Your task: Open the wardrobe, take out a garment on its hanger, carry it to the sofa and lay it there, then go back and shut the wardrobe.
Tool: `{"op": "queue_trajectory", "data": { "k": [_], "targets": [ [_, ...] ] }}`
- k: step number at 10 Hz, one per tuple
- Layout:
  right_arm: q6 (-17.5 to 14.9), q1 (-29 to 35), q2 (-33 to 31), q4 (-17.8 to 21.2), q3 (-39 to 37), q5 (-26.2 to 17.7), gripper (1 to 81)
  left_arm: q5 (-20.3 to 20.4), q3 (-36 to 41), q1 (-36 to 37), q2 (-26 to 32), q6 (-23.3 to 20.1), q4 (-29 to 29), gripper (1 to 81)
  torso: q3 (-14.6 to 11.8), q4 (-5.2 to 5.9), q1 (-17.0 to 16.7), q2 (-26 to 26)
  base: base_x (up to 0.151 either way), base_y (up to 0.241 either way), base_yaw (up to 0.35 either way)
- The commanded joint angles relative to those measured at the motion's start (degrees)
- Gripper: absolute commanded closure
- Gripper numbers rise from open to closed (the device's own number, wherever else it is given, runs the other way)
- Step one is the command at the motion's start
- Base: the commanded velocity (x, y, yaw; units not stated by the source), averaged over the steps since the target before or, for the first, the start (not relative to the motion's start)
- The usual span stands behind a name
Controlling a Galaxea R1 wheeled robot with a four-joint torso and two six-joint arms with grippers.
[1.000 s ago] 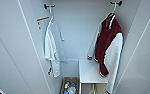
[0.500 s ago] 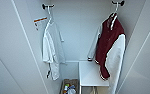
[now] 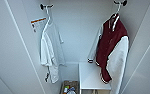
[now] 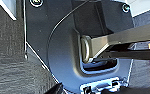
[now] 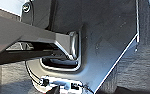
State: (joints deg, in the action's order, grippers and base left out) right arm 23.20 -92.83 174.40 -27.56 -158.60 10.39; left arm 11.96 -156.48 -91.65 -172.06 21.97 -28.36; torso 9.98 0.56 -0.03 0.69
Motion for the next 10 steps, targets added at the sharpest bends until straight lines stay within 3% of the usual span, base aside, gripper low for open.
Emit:
{"op": "queue_trajectory", "data": {
  "k": [1, 10],
  "targets": [
    [-0.2, 1.2, 0.0, -0.7, 0.1, -3.0, 1.0, -2.7, -0.1, 0.6, 0.4, 0.1, -0.3, 1.0, 0.0, 0.0, 0.0, 0.0, 0.078, 0.0, 0.0],
    [-0.2, 1.8, 0.2, -1.0, 0.1, -4.6, 1.0, -2.7, -0.1, 0.6, 0.3, 0.2, -0.2, 1.0, 0.0, 0.0, 0.0, 0.0, 0.078, -0.047, 0.0]
  ]
}}
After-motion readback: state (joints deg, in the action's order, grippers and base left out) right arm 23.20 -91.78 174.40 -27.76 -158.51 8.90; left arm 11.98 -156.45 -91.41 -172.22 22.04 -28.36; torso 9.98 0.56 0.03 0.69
